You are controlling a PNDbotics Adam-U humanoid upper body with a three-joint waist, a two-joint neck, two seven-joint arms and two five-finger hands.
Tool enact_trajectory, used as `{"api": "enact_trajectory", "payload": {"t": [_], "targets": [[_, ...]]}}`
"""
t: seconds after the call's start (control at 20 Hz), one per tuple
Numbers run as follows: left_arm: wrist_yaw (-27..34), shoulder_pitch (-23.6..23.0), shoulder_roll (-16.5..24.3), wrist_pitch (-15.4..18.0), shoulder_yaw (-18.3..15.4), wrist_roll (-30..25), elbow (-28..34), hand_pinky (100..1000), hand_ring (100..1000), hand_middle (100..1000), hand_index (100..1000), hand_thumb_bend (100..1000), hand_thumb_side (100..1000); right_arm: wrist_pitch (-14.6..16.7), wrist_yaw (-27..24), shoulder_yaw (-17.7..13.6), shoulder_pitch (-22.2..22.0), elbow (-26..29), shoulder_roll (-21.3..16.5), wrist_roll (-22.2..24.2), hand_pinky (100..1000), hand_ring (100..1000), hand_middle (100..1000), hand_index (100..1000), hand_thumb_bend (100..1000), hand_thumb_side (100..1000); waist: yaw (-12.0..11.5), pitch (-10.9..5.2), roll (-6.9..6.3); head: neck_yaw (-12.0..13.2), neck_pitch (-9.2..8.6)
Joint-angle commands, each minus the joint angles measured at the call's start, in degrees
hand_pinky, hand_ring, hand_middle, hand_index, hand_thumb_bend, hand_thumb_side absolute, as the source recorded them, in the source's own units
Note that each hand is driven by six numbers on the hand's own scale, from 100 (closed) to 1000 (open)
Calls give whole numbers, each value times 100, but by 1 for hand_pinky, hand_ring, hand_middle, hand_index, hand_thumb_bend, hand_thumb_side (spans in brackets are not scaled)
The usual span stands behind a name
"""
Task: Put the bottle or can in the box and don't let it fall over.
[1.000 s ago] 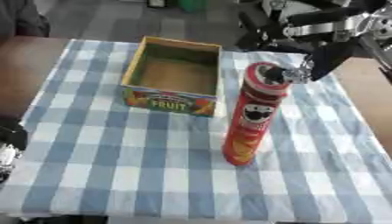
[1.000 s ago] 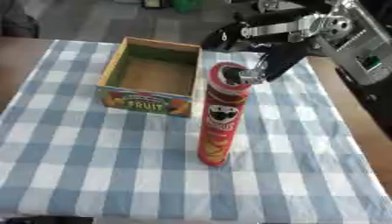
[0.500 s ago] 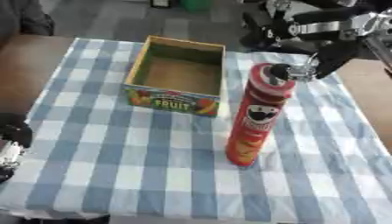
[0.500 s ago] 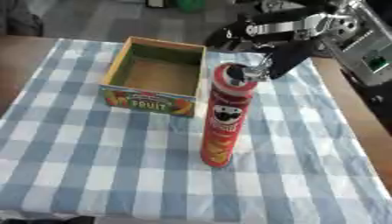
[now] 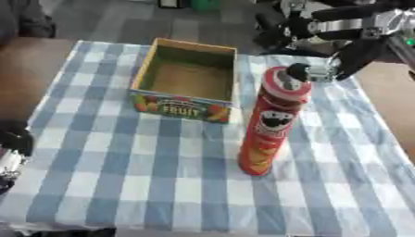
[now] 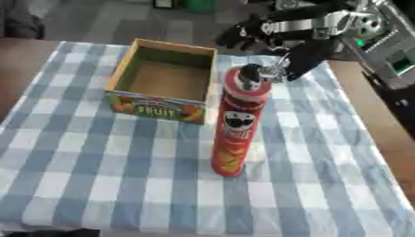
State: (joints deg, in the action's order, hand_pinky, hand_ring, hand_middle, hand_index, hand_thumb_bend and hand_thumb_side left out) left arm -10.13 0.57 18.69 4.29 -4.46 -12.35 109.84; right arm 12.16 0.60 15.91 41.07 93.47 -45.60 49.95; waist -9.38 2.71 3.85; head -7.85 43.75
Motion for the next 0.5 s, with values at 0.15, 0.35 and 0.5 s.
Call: {"api": "enact_trajectory", "payload": {"t": [0.15,0.35,0.5], "targets": [[25,47,56,10,-32,-25,66,591,530,562,698,243,463,-43,-54,-137,104,137,-209,-58,920,977,1000,1000,129,637,9,-69,-29,-26,37],[26,45,51,11,-31,-29,65,591,531,562,698,240,464,-50,-31,-157,99,174,-214,-111,944,992,1000,1000,126,638,11,-70,-29,-23,37],[24,43,50,11,-33,-32,64,592,531,563,698,239,464,-51,-8,-164,82,217,-221,-151,960,1000,1000,1000,123,634,13,-71,-29,-22,36]]}}
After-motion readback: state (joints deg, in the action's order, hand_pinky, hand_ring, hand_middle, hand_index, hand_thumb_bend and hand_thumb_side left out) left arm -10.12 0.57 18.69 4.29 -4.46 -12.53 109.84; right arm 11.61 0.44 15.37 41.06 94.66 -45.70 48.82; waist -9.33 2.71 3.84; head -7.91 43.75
